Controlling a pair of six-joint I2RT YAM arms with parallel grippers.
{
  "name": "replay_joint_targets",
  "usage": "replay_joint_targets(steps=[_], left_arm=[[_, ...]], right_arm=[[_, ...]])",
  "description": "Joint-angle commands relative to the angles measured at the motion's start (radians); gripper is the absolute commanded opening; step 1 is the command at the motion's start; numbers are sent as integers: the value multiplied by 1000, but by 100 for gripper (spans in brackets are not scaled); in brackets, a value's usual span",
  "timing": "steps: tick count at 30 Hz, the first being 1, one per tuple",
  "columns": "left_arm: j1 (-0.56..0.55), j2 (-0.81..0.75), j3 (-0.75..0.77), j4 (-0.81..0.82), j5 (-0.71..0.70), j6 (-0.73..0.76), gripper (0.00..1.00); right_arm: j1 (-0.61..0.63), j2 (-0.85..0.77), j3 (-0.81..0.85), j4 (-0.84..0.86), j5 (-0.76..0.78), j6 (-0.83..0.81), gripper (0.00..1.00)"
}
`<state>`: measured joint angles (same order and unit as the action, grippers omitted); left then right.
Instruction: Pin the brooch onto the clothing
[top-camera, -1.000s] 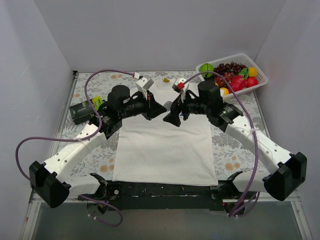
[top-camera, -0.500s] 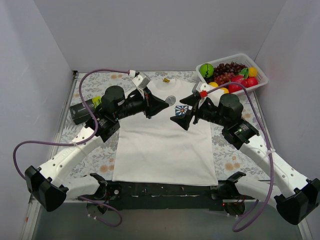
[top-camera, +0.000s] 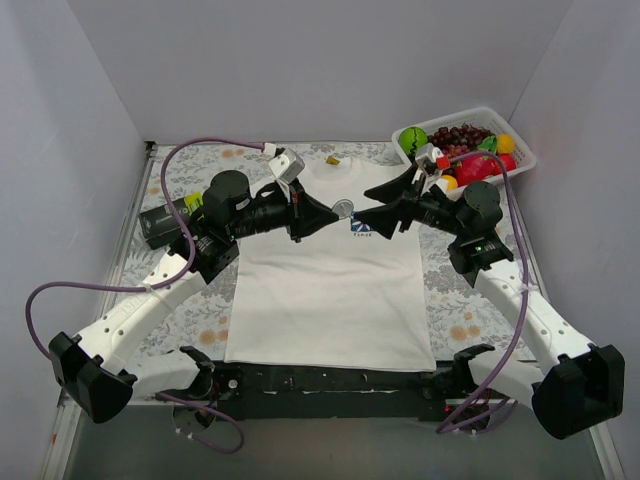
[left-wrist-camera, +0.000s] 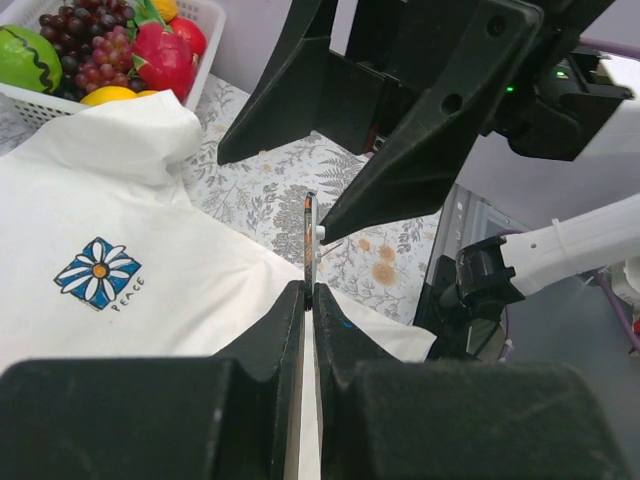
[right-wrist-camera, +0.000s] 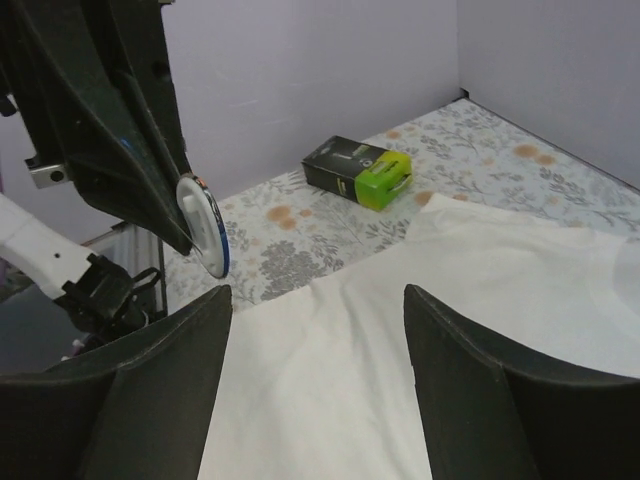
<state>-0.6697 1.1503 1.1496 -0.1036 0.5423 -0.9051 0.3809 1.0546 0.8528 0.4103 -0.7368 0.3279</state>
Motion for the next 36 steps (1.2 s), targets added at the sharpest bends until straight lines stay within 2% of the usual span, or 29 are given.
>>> replay_joint_targets(steps=[1,7,9,13,14,16,19,22,23,25,27,30,33,36], left_arm=[[1,-24,21,16,74,-1,0],[1,-14,18,31,88,-8,0],[1,-14,18,33,87,-6,0],[1,-14,18,44,107,-12,0],[1,-12,18,47,113,-20,0],[1,-6,15,58,125,-25,0],[1,3,15,73,143,-37,0],[1,11,10,87,156,-48,0],[1,11,10,90,157,-51,0],[1,11,6,94,144,-52,0],[1,2,-5,97,130,-58,16],[13,-23,-31,129,93,-67,27],[59,-49,-62,171,117,-103,32],[107,-51,-82,223,191,-146,32]], right_arm=[[1,45,8,319,-163,212,74],[1,71,12,409,-202,273,68],[1,76,12,420,-208,281,59],[0,93,5,472,-214,322,54],[1,100,2,492,-222,339,50],[3,122,0,539,-240,376,47],[7,143,6,574,-256,404,37],[18,159,20,570,-271,410,16],[19,162,22,568,-274,411,2],[19,162,19,567,-273,416,1],[19,153,12,564,-266,410,1],[19,136,9,518,-254,373,1],[19,121,9,486,-245,350,1],[19,117,11,479,-243,349,1]])
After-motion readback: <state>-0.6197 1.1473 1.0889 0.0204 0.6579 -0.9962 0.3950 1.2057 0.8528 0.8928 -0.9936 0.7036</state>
